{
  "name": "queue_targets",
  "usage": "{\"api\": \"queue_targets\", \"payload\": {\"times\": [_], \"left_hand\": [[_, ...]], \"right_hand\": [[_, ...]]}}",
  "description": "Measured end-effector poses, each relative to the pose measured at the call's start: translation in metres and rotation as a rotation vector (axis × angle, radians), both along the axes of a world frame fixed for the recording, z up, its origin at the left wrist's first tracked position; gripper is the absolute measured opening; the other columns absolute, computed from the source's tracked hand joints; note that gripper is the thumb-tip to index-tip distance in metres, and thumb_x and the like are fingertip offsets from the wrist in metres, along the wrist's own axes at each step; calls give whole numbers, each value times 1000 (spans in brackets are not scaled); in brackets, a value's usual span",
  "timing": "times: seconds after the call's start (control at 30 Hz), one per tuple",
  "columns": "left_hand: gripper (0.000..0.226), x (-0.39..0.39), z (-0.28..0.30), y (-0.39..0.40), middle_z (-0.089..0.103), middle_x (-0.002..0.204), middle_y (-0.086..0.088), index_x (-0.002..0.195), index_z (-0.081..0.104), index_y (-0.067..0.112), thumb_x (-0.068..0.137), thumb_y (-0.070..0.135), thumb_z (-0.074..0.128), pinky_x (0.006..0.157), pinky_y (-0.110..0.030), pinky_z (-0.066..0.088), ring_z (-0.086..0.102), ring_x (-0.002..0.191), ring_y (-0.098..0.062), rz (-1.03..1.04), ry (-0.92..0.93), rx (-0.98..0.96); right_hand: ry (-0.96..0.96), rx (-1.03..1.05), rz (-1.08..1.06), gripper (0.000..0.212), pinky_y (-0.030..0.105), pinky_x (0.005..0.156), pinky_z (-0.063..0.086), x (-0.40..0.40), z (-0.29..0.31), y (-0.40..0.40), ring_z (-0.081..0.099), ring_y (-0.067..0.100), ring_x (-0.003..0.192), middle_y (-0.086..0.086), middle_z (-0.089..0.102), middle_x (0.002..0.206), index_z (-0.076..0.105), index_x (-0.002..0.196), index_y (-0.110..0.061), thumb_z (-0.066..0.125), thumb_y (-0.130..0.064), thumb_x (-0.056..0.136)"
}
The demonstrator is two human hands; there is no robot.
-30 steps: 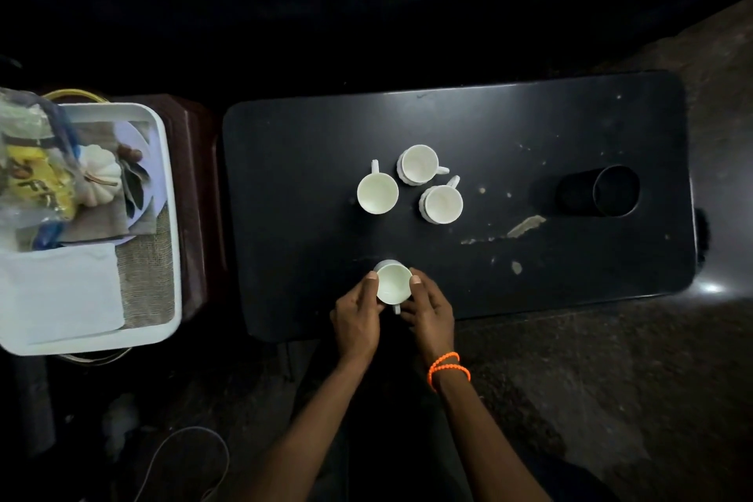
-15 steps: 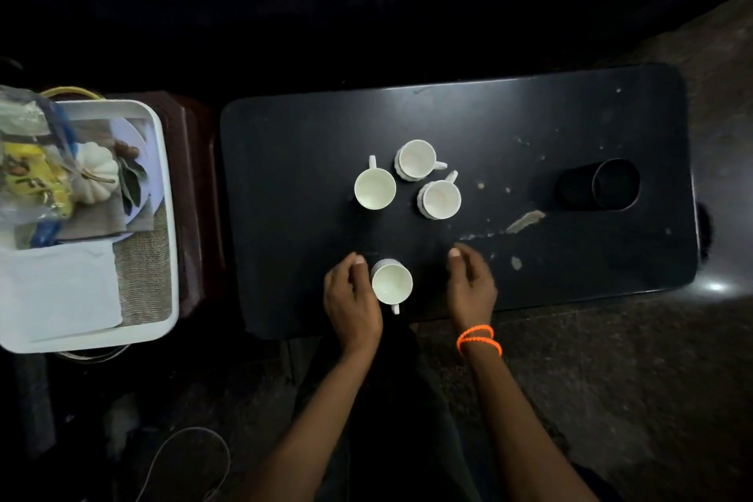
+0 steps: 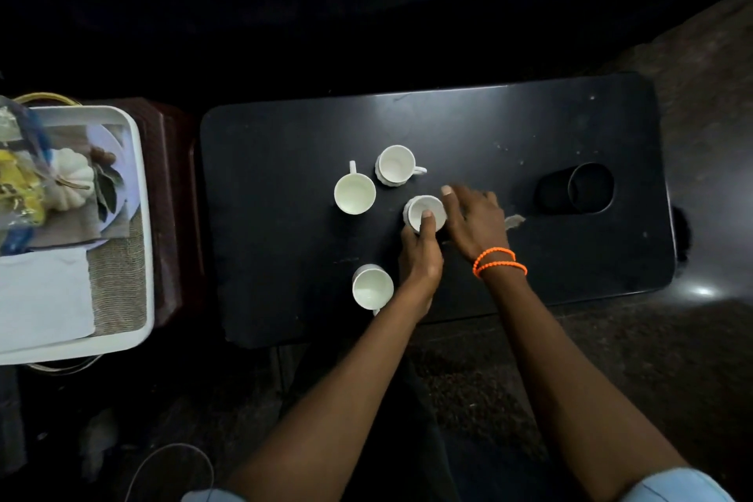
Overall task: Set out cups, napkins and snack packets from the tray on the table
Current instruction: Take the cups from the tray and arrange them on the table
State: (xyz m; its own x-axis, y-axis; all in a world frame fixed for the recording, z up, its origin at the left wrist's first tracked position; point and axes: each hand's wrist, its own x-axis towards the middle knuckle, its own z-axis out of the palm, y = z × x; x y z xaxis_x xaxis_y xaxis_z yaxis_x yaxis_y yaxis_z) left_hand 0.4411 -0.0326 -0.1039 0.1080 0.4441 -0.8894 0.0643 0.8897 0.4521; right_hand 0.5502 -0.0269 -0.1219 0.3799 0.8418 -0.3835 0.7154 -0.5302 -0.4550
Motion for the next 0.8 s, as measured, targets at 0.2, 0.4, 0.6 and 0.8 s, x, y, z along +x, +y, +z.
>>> {"api": "queue_targets", "payload": {"times": [0.2,0.4,0.6,0.8], "left_hand": [[59,-3,-13,6,52,155,-6,154,44,27,103,57,38,116,-50,42,51,139,-30,-71,193,158],[44,-7,-13,2,64,142,-3,139,63,30,107,46,37,116,-41,38,53,136,-26,-208,263,279],[35,-8,-8,-41,71,125,-11,136,66,35,104,38,51,104,-32,43,60,119,-26,-381,280,362],[36,-2,-5,-58,71,116,-15,134,69,35,99,34,60,98,-27,41,62,114,-27,-445,276,328]], "right_hand": [[338,35,-285,44,37,85,48,-1,-8,-24,65,23,96,5,73,96,72,90,-16,43,-45,106],[549,-16,-614,43,29,86,54,-11,-3,-40,69,9,97,-2,78,97,79,98,-21,52,-54,98],[473,-32,-762,38,14,70,49,-18,3,-86,65,-3,74,-15,76,74,78,79,-30,52,-51,98],[445,-41,-859,44,43,85,59,-17,5,-118,75,25,93,4,78,81,77,82,-22,53,-58,91]]}}
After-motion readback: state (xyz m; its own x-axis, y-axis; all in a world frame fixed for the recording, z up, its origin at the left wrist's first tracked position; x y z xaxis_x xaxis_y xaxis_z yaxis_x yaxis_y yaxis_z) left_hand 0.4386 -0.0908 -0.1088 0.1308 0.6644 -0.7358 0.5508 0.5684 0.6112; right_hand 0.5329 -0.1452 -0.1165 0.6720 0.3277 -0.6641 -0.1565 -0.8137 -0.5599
